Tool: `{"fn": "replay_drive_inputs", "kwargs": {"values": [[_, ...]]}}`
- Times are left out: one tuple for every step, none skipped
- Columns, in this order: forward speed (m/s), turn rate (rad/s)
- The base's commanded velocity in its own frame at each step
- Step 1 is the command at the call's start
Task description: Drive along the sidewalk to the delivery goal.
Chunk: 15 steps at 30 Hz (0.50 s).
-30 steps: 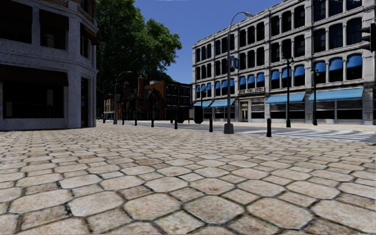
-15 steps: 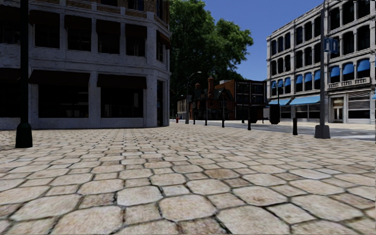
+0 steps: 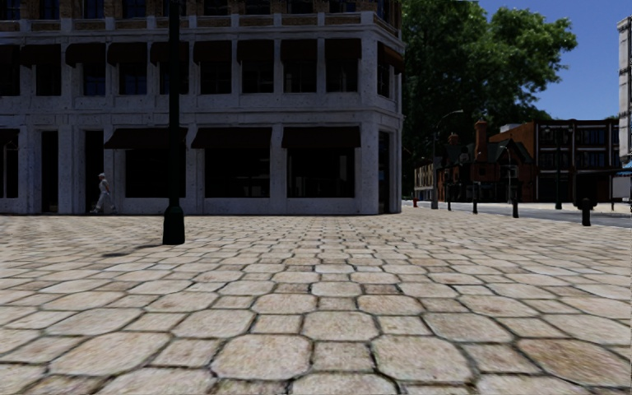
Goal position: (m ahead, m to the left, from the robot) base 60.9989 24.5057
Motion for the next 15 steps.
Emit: {"fn": "replay_drive_inputs", "kwargs": {"values": [[1.64, 0.81], [1.64, 0.81], [1.64, 0.81], [1.64, 0.81], [1.65, 0.81], [1.65, 0.81], [1.65, 0.81], [1.67, 0.81], [1.72, 0.81], [1.75, 0.81], [1.76, 0.81], [1.76, 0.81], [1.77, 0.81], [1.81, 0.81], [2.00, 0.81]]}}
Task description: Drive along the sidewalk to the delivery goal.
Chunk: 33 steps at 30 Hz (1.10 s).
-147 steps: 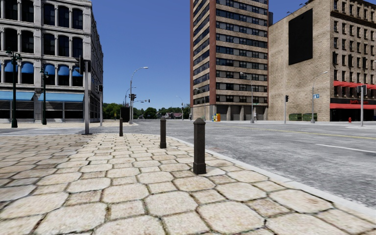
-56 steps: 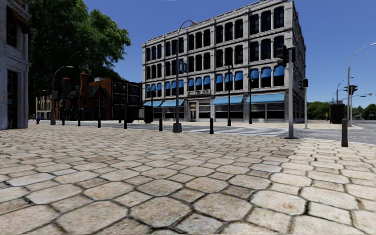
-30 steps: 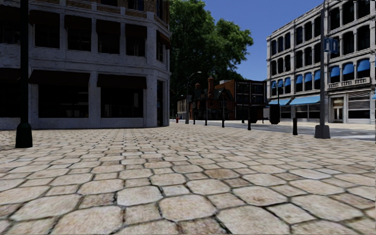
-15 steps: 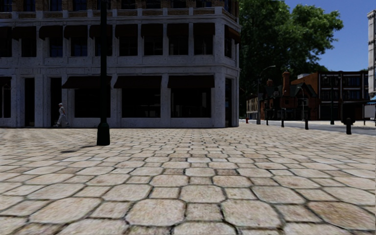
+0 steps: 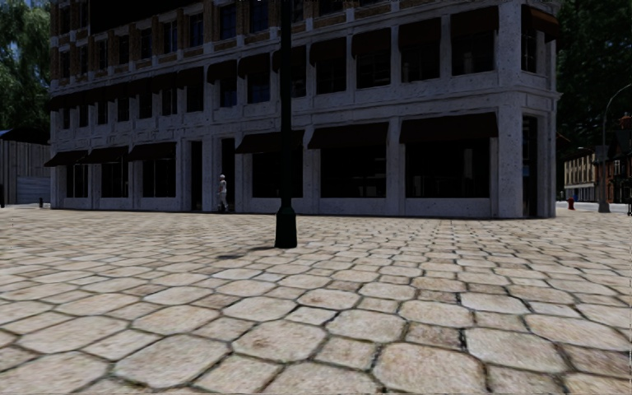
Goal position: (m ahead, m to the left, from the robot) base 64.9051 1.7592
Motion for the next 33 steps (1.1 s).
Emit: {"fn": "replay_drive_inputs", "kwargs": {"values": [[2.00, 0.81], [2.00, 0.81], [2.00, 0.81], [2.00, 0.81], [2.00, 0.81], [2.00, 0.81], [2.00, 0.81], [2.00, 0.81], [2.00, 0.81], [2.00, 0.81], [2.00, 0.81], [2.00, 0.81], [2.00, 0.81], [2.00, 0.81], [2.00, 0.81], [2.00, 0.81], [2.00, 0.81], [2.00, 0.81], [2.00, 0.81], [2.00, 0.81], [2.00, 0.81], [2.00, 0.81], [2.00, 0.81], [2.00, 0.81], [2.00, 0.81], [2.00, 0.81], [2.00, 0.81], [2.00, 0.81], [2.00, 0.81], [2.00, 0.00], [2.00, 0.00], [2.00, 0.00], [2.00, 0.00]]}}
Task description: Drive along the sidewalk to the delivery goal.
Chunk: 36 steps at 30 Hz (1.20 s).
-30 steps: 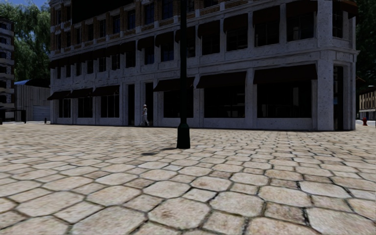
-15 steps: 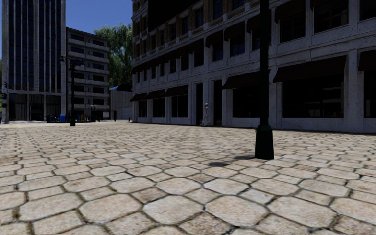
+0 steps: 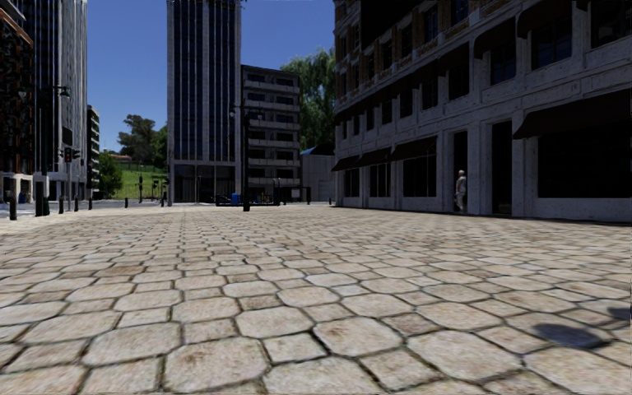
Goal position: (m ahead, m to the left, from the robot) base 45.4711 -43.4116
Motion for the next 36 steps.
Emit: {"fn": "replay_drive_inputs", "kwargs": {"values": [[2.00, 0.00], [2.00, 0.00], [2.00, 0.00], [2.00, 0.00], [2.00, 0.00], [2.00, 0.00], [2.00, 0.00], [2.00, 0.00], [2.00, 0.00], [2.00, 0.00], [2.00, 0.00], [2.00, 0.00], [2.00, 0.00], [2.00, 0.00], [2.00, 0.00], [2.00, 0.00], [2.00, 0.00], [2.00, 0.00], [2.00, 0.00], [2.00, 0.00], [2.00, 0.00], [2.00, 0.00], [2.00, 0.00], [2.00, 0.00], [2.00, 0.00], [2.00, 0.00], [2.00, 0.00], [2.00, 0.00], [2.00, 0.00], [2.00, 0.00], [2.00, 0.00], [2.00, 0.00], [2.00, 0.00], [2.00, 0.00], [2.00, 0.00], [2.00, 0.00]]}}
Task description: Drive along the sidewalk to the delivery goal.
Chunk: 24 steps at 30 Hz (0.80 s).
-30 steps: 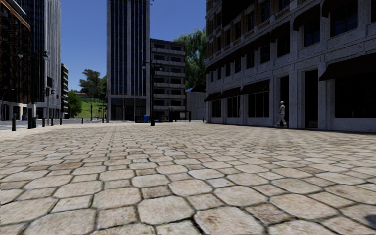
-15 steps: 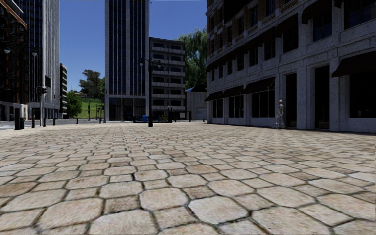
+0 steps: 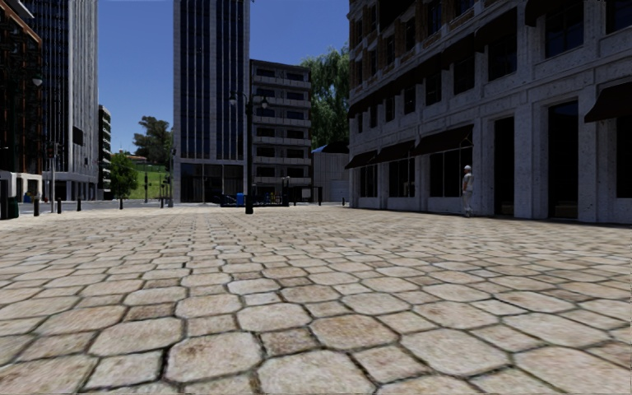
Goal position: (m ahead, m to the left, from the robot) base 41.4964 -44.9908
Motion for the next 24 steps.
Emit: {"fn": "replay_drive_inputs", "kwargs": {"values": [[2.00, 0.00], [2.00, 0.00], [2.00, 0.00], [2.00, 0.00], [2.00, 0.00], [2.00, 0.00], [2.00, 0.00], [2.00, 0.00], [2.00, 0.00], [2.00, 0.00], [2.00, 0.00], [2.00, 0.00], [2.00, 0.00], [2.00, 0.00], [2.00, 0.00], [2.00, 0.00], [2.00, 0.00], [2.00, 0.00], [2.00, 0.00], [2.00, 0.00], [2.00, 0.00], [2.00, 0.00], [2.00, 0.00], [2.00, 0.00]]}}
